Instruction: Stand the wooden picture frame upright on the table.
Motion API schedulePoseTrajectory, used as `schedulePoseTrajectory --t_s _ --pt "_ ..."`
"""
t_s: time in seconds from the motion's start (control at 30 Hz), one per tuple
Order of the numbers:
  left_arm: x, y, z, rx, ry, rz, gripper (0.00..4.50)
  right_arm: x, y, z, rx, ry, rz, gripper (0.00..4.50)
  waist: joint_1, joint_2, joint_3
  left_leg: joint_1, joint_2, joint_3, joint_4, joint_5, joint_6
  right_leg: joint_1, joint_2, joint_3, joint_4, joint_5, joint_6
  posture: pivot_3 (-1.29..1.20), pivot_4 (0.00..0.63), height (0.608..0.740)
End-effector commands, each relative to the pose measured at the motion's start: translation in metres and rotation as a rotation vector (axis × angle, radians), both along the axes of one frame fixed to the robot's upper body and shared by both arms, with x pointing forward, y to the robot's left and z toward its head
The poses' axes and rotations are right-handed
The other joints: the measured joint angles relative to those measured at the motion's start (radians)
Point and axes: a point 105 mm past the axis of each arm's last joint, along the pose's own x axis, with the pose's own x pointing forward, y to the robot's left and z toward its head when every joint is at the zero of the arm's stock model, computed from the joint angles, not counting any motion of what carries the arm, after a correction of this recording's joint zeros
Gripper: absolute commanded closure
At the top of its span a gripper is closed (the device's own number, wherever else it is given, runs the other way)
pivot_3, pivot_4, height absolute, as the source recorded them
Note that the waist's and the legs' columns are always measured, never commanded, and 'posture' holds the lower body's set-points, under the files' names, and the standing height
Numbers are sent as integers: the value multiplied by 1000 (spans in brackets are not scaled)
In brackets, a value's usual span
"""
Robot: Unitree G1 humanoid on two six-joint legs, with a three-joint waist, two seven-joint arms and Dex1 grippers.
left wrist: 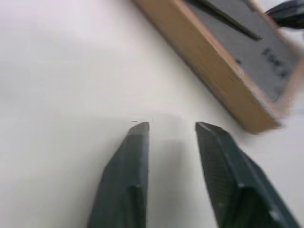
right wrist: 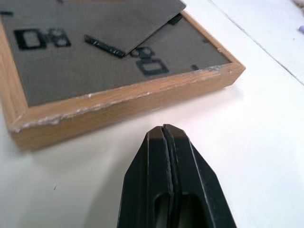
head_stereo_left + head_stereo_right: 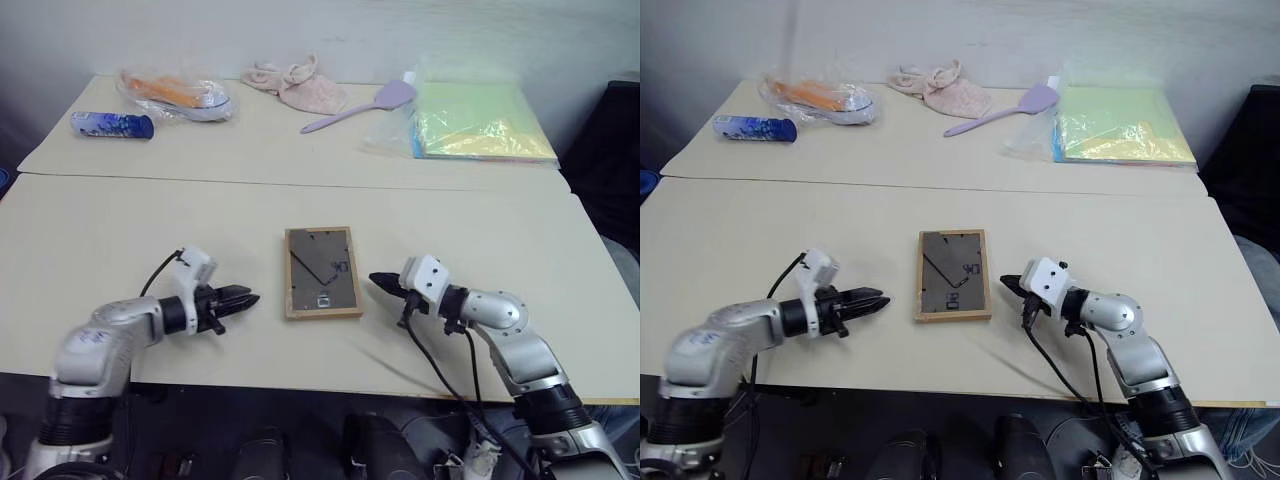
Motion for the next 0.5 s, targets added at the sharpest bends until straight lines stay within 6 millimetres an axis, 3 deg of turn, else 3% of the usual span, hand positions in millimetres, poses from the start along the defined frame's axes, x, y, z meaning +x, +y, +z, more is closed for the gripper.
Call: schedulePoseTrajectory --t_s 0.03,0.17,0.5 --pt "-3 -7 11 -103 235 23 1799 -3 6 8 -3 -18 44 4500 5 0 0 0 -1 -1 0 0 0 0 0 0 0 0 0 0 150 740" --pt "10 -25 6 -140 334 8 525 -6 16 3 -17 -6 77 4500 3 0 0 0 -1 -2 1 0 1 1 0 0 0 0 0 0 150 740" --pt "11 -65 -7 -120 461 -83 525 -13 29 2 -43 -6 121 4500 7 0 0 1 -2 -2 1 1 -1 2 -1 0 0 0 0 0 150 740"
